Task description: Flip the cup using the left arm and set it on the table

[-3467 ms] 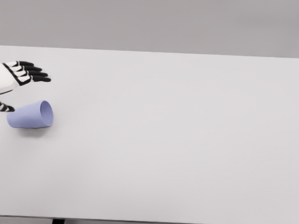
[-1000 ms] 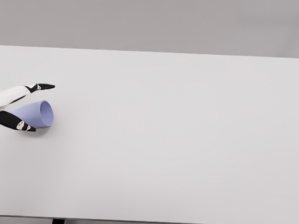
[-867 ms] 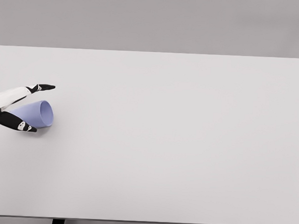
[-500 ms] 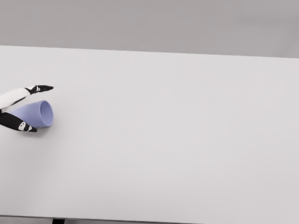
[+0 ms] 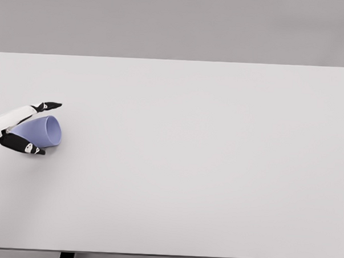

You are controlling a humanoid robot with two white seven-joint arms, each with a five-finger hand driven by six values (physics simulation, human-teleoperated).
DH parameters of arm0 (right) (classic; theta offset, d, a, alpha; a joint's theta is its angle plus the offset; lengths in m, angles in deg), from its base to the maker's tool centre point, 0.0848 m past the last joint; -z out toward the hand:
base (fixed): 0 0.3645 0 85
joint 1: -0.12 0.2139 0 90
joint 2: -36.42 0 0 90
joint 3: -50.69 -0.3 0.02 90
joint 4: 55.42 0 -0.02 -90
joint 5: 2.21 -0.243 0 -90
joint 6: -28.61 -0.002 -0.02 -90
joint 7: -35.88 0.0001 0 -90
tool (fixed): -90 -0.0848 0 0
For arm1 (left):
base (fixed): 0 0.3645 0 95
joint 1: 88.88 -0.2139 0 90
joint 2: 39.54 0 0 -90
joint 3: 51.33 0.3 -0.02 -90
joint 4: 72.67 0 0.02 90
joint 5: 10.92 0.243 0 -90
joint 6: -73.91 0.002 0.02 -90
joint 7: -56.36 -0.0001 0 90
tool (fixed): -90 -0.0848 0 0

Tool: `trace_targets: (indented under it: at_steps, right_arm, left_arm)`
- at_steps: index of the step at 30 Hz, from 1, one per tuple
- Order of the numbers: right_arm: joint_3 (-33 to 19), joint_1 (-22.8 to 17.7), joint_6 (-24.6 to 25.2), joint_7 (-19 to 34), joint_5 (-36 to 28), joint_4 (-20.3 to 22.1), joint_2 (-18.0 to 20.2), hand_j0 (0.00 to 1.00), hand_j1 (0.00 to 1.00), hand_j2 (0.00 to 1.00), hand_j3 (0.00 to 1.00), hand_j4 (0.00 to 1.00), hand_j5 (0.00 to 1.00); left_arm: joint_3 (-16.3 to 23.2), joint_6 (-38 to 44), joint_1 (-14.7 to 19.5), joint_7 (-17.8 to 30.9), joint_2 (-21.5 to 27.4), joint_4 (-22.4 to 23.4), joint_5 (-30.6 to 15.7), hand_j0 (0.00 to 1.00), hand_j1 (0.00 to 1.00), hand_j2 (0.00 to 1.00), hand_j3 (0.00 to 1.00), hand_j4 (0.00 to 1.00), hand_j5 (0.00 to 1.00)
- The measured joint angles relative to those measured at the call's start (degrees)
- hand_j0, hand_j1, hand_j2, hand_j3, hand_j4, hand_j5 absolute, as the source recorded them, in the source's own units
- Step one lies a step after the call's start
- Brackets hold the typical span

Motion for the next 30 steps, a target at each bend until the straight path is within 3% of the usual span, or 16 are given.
trace_targets:
  at_steps: [30]
  right_arm:
    - [0.0,0.0,0.0,0.0,0.0,0.0,0.0,1.0,1.0,1.0,1.0,1.0,1.0]
  left_arm:
    - [0.4,2.4,0.4,0.0,-2.1,1.2,1.6,1.0,1.0,1.0,1.0,1.0,1.0]
